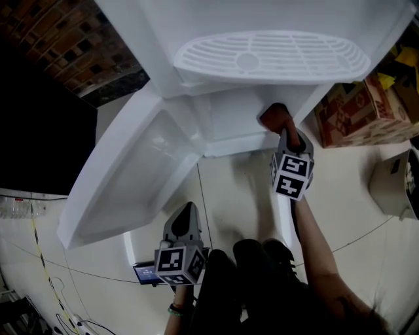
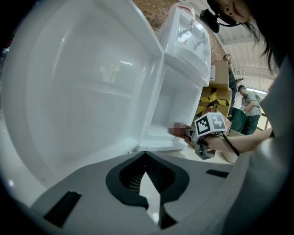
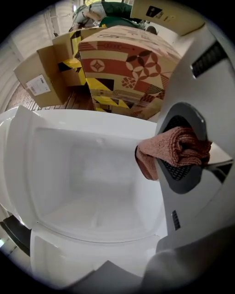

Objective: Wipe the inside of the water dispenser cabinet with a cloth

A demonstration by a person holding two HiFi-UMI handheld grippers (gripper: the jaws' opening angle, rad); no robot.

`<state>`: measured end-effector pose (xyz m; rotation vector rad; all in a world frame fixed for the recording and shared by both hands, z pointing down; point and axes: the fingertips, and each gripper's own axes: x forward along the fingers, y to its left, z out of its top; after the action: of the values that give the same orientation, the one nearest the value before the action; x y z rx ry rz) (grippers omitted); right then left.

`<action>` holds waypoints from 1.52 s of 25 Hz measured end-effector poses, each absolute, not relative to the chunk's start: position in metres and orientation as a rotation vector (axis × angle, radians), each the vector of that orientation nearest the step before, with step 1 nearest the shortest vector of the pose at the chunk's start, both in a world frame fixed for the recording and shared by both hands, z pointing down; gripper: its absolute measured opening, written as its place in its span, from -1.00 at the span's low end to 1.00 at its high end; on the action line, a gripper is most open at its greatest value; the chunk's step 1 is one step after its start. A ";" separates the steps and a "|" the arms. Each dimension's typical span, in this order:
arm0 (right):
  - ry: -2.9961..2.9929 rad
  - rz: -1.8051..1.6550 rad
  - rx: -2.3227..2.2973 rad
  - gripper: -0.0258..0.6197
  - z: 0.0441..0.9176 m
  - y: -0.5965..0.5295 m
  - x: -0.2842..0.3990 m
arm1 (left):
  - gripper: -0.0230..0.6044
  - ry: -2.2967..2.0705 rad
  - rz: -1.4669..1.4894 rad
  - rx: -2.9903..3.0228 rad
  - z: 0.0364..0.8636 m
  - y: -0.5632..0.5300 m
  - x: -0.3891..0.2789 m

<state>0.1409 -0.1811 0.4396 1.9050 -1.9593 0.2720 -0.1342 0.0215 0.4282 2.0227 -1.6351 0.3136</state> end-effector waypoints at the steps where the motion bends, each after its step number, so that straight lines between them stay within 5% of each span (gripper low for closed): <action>1: -1.974 0.272 1.903 -0.68 0.438 -0.181 0.138 | -0.98 -1.637 0.314 2.021 0.429 0.022 -0.135; 7: -2.369 0.247 1.709 -0.68 0.387 -0.209 0.053 | -0.97 -1.636 0.324 2.017 0.431 0.021 -0.135; 14: -2.512 0.268 1.293 -0.68 0.423 -0.223 -0.050 | -0.97 -1.627 0.346 2.021 0.434 0.024 -0.134; 28: -2.148 0.523 1.818 -0.68 0.439 -0.248 0.092 | -0.98 -1.638 0.331 2.006 0.435 0.023 -0.139; 38: -2.561 0.410 1.352 -0.68 0.409 -0.158 -0.044 | -0.98 -1.625 0.328 2.025 0.431 0.020 -0.130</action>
<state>-0.0443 -0.1579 0.4086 1.3520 -2.5607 0.4102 -0.1303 0.0203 0.4314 2.0247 -1.6255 0.3278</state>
